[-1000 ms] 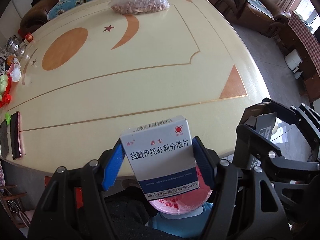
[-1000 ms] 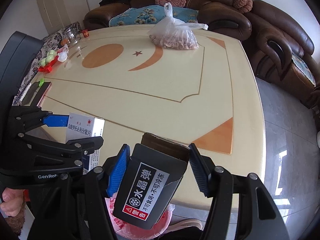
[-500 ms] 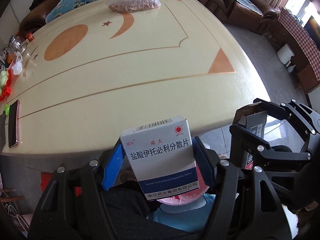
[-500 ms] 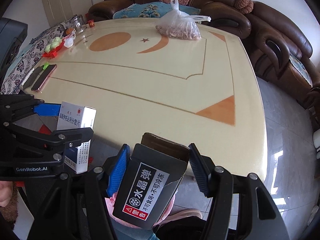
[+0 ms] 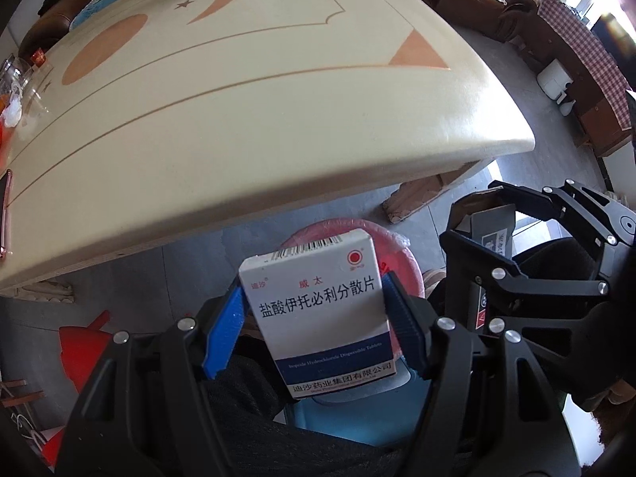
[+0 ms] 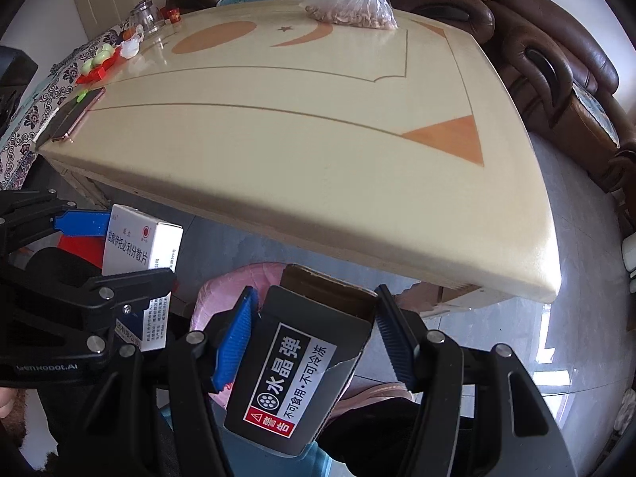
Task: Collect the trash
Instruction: 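Lift both boxes off the table and carry them over the pink bin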
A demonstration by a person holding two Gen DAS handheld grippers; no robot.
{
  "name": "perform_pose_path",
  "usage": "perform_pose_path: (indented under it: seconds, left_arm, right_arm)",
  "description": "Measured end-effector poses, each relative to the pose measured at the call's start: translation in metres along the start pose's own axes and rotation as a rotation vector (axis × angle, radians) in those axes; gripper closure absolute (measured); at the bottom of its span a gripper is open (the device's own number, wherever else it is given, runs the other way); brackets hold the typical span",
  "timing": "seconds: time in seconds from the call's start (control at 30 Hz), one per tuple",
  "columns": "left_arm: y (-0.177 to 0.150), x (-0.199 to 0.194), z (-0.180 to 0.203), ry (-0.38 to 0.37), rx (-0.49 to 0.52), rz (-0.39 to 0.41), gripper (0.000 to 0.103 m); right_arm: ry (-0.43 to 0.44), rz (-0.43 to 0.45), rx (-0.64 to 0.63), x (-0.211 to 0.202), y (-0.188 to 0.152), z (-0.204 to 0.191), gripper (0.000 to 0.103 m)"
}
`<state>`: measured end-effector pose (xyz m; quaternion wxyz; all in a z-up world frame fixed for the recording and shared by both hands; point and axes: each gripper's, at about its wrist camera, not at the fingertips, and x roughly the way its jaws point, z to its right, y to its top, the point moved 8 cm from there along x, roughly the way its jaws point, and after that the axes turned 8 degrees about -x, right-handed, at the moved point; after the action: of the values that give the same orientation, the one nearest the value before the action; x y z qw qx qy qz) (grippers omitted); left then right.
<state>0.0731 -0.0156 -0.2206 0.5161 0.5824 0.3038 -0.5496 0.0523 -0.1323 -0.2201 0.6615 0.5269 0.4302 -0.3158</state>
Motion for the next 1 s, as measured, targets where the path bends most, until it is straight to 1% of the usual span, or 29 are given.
perform_pose_path:
  seconds: [0.17, 0.27, 0.33, 0.43, 0.53, 0.67, 0.73, 0.87, 1.0]
  left_arm:
    - [-0.018, 0.019, -0.001, -0.019, -0.002, -0.042, 0.037]
    - [-0.024, 0.03, -0.004, -0.027, -0.01, -0.046, 0.037]
    - [-0.029, 0.038, -0.006, -0.031, -0.015, -0.052, 0.037]
    - [-0.036, 0.053, -0.006, -0.055, -0.018, -0.065, 0.037]
    - [-0.043, 0.07, -0.004, -0.066, -0.015, -0.094, 0.037]
    - [-0.055, 0.099, -0.013, -0.077, -0.058, -0.152, 0.037]
    - [-0.056, 0.106, -0.017, -0.077, -0.07, -0.167, 0.037]
    - [-0.059, 0.127, -0.019, -0.04, -0.08, -0.198, 0.037]
    - [-0.063, 0.147, -0.023, -0.036, -0.089, -0.247, 0.037]
  right_arm:
    - [-0.004, -0.029, 0.009, 0.017, -0.019, -0.004, 0.044]
    - [-0.026, -0.045, 0.012, 0.03, -0.03, -0.004, 0.044]
    - [-0.026, -0.059, 0.021, 0.041, -0.037, -0.005, 0.044]
    - [-0.036, -0.072, 0.022, 0.057, -0.044, -0.007, 0.044]
    - [-0.028, -0.101, 0.034, 0.079, -0.053, -0.009, 0.044]
    - [-0.034, -0.132, 0.038, 0.103, -0.063, -0.013, 0.044]
    - [-0.03, -0.145, 0.039, 0.113, -0.068, -0.013, 0.044]
    - [-0.04, -0.171, 0.024, 0.133, -0.076, -0.018, 0.044]
    - [-0.031, -0.204, 0.024, 0.15, -0.084, -0.016, 0.044]
